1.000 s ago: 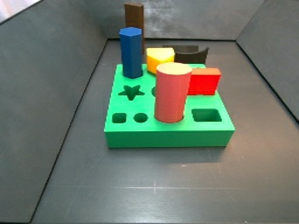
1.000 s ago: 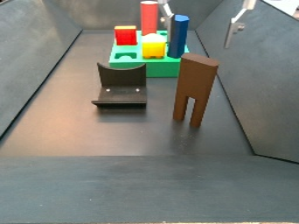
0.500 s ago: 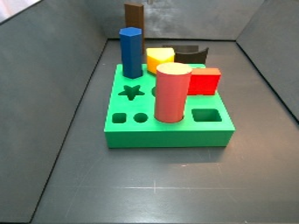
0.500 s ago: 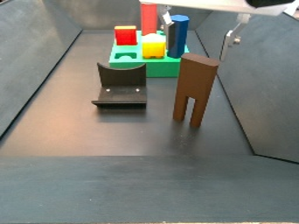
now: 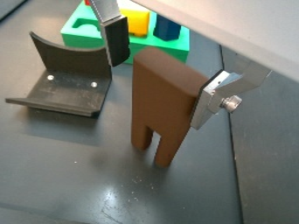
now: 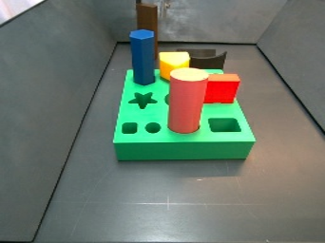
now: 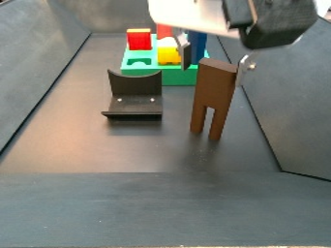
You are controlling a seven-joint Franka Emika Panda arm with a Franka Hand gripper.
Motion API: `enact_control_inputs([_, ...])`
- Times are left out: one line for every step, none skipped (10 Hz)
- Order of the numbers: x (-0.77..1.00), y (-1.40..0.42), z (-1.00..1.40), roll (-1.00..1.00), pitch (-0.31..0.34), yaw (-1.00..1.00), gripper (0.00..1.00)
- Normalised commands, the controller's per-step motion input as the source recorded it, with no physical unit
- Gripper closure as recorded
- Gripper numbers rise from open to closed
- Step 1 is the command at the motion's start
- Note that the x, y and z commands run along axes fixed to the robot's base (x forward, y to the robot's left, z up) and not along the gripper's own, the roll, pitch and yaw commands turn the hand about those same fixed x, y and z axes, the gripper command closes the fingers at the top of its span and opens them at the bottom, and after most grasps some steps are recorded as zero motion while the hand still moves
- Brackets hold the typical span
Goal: Pick up the square-circle object. Move up. Rotate the square-circle object. Move to above the board. Insert the square-circle object.
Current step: Pick up the square-circle object.
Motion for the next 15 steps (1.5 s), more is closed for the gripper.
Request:
enact_control_inputs([-0.10, 0.00, -0.13, -0.11, -0.054, -0.11, 0.00])
enact_control_inputs([-0.09, 0.00, -0.16, -0.06, -0.059, -0.09, 0.00])
enact_control_inputs([0.00, 0.00, -0.16, -0.05, -0.027, -0.07, 0.00])
enact_control_inputs([0.01, 0.00, -0.21, -0.01, -0.017, 0.00, 0.00])
enact_control_inputs([0.01, 0.00, -0.15, 0.04, -0.043, 0.00, 0.00])
enact_control_inputs([0.00, -0.03, -0.08, 0.10, -0.123, 0.09, 0.00])
enact_control_inputs([-0.11, -0.02, -0.01, 0.09, -0.207, 0.10, 0.00])
enact_control_inputs([-0.13, 0.00, 0.00, 0.04, -0.211, 0.09, 0.00])
enact_control_inputs([-0.24, 0.00, 0.00, 0.03, -0.236, 0.19, 0.00])
enact_control_inputs([-0.13, 0.00, 0.00, 0.03, -0.190, 0.22, 0.00])
enact_control_inputs([-0.26, -0.01, 0.00, 0.00, -0.203, 0.00, 0.00])
enact_control_inputs([0.00, 0.00, 0.00, 0.00, 0.000, 0.00, 0.00])
enact_control_inputs([0.00, 0.00, 0.00, 0.00, 0.000, 0.00, 1.00])
enact_control_inputs([0.00, 0.00, 0.00, 0.00, 0.000, 0.00, 1.00])
enact_control_inputs([0.00, 0.00, 0.00, 0.00, 0.000, 0.00, 1.00])
